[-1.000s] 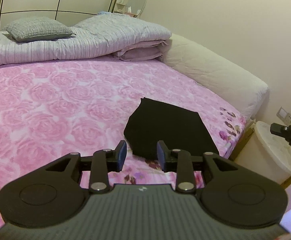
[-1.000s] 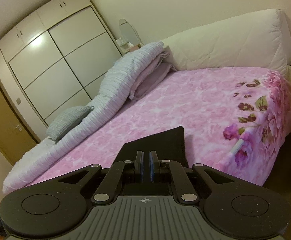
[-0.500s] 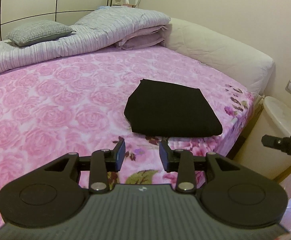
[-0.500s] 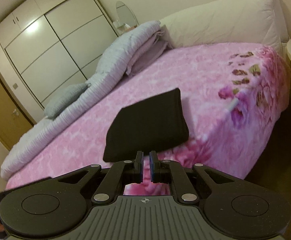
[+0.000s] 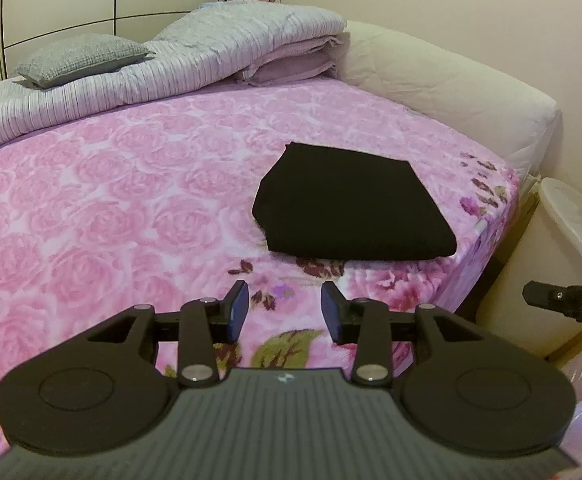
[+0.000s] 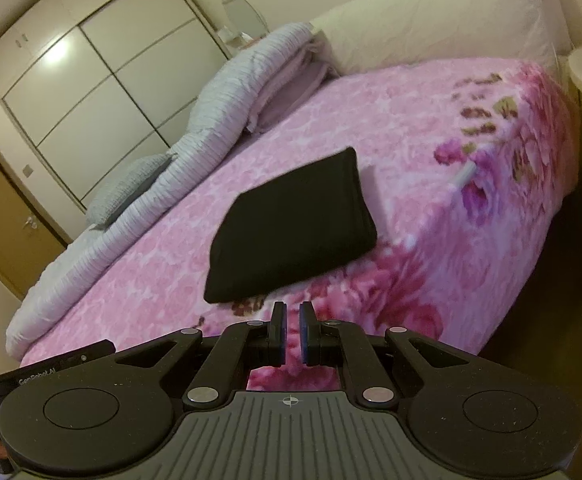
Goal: Fold clothes
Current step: 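Withdraw both open grippers from the folded pants bundle, then grasp the folded black pants bundle with both grippers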
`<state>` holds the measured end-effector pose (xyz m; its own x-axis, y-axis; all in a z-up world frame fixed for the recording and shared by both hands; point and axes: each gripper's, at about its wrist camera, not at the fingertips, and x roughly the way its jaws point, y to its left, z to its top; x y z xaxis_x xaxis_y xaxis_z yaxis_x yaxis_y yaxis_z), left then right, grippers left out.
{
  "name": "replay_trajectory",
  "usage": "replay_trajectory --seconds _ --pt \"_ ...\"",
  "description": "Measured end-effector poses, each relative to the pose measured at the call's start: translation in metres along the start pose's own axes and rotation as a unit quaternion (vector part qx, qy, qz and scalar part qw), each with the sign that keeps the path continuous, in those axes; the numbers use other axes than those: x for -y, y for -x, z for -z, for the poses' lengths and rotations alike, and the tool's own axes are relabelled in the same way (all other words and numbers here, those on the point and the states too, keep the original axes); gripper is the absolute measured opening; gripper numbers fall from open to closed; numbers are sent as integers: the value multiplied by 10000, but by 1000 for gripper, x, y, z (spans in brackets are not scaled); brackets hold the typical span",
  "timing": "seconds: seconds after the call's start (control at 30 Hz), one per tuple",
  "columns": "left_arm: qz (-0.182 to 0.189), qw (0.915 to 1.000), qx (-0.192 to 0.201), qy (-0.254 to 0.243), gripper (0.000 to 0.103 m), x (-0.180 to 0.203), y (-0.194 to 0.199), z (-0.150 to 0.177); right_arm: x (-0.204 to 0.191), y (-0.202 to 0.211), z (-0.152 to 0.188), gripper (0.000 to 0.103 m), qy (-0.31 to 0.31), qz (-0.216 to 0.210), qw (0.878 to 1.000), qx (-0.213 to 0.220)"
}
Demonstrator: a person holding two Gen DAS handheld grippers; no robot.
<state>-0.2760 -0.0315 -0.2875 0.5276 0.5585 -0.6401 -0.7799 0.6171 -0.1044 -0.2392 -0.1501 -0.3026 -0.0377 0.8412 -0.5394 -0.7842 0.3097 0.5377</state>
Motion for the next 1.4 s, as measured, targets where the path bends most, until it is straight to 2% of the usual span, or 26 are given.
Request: replay_trajectory --seconds 0.2,0.4,0.6,0.67,0.8,0.9,1.07,1.1,1.17,1.23,1.3,1.4 --pt "-52 9998 -194 -28 35 1 -19 2 21 -12 3 8 -521 52 9986 -88" --pt "-46 9991 -409 -59 35 4 -40 5 28 -22 4 8 -481 321 9982 -163" --pt "11 9982 -605 -11 35 4 -62 8 34 -36 9 8 -436 372 9982 -193" --pt "96 9978 -653 95 35 0 -68 8 35 -40 10 8 -404 366 9984 -125" --pt "398 9948 -683 647 35 -15 -79 9 43 -41 7 7 -434 -3 9989 149" --pt "763 9850 -670 1398 35 -32 -88 8 49 -47 1 8 -549 -184 9982 181" --pt "1348 9504 -610 2736 37 -58 -106 8 73 -69 -10 8 -1413 -606 9880 -142" --pt "1439 9427 -593 2952 37 -62 -109 8 78 -72 -11 8 -1543 -629 9859 -160" --pt "1538 9329 -565 3208 37 -66 -117 6 86 -77 -15 8 -1716 -636 9830 -172" --pt "1586 9292 -548 3294 37 -66 -122 4 94 -74 -17 7 -1870 -738 9796 73" --pt "1635 9270 -535 3334 37 -65 -127 1 98 -71 -21 1 -1880 -899 9777 268" --pt "1744 9232 -515 3387 38 -62 -135 -4 100 -69 -30 1 -1899 -981 9759 452"
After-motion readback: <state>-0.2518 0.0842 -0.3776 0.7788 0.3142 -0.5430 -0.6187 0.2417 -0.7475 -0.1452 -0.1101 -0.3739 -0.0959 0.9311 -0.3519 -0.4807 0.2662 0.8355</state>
